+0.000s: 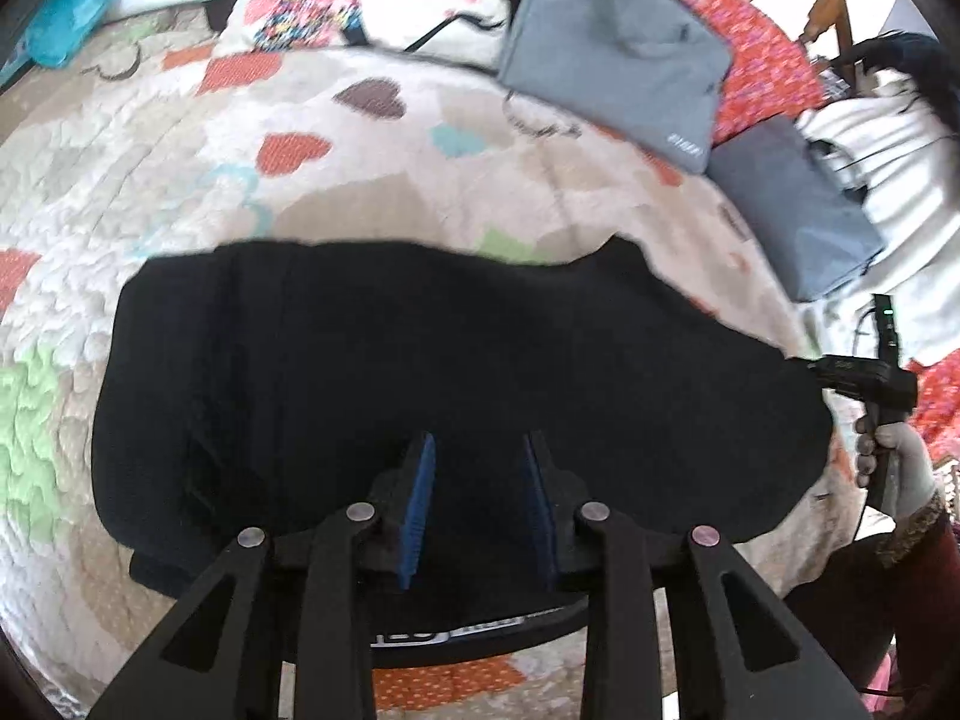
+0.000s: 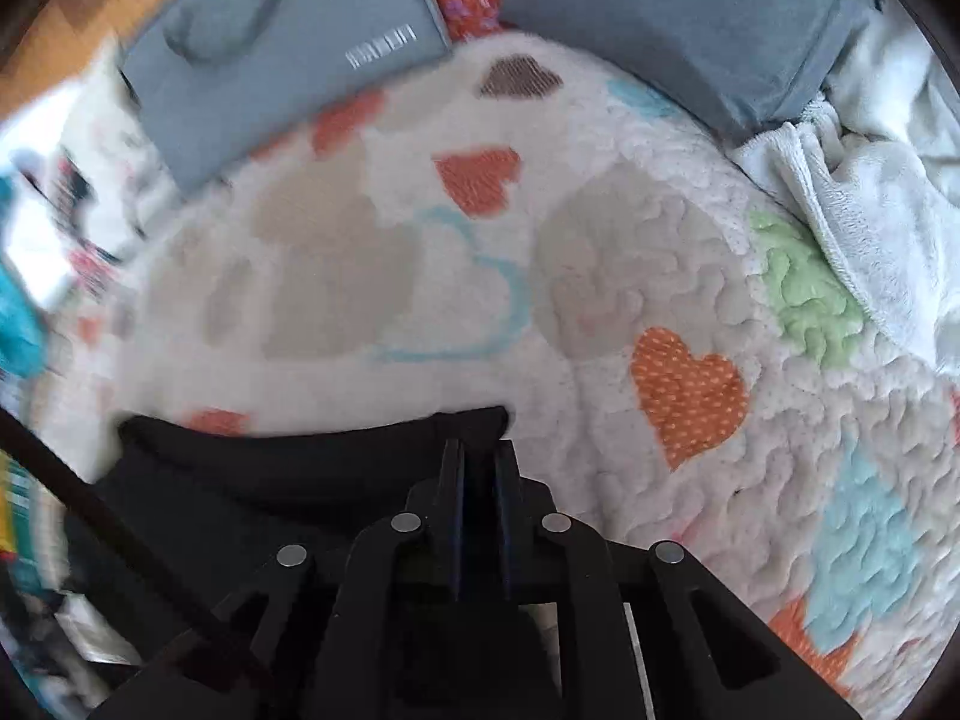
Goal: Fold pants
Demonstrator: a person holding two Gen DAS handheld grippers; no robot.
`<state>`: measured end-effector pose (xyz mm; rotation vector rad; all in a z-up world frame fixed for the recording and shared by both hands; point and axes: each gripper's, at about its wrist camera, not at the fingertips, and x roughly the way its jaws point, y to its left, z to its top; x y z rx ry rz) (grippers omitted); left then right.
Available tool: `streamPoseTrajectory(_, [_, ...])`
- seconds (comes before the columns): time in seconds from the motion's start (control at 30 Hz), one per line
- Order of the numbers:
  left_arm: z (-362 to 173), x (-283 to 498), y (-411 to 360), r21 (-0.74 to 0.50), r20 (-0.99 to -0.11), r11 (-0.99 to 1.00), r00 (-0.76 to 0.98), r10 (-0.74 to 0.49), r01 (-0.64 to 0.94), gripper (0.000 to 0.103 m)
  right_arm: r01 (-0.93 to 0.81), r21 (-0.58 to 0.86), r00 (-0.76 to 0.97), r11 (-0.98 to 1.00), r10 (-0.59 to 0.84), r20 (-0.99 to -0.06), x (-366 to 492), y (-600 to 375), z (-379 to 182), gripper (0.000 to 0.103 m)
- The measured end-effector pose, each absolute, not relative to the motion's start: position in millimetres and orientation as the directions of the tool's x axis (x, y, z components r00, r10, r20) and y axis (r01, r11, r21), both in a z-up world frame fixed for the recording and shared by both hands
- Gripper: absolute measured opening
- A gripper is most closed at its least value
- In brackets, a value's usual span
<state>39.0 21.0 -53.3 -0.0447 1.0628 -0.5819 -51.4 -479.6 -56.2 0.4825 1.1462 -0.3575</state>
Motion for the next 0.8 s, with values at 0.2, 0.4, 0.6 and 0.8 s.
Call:
streamPoseTrajectory(0.2, [-56,40,24,-0.311,-0.81,0.855,0.354,-0.467,0.415,0.029,0.561,0.295,0.502,0.774,-0.034,-0.864,-98,-496,-24,0.023])
streamPoseTrajectory(0.4, [-42,34,20,-0.327,-0.776,0.842,0.387,-0.498,0.428,0.029,0.376,0.278,0.536,0.884,0.037,-0.843,-96,-462,0,0.036])
streamPoseTrajectory(0.6, [-18,41,21,-0.303,-0.76,0.841,0.42,-0.497,0.447,0.04,0.261,0.104,0.42,0.96,-0.016,-0.907,-61,-427,-22,0.055])
streamPoseTrajectory(0.8, [-8,69,20,-0.323,-0.758,0.843,0.416,-0.502,0.43,0.04,0.222,0.047,0.365,0.974,-0.038,-0.93,-66,-414,-29,0.022])
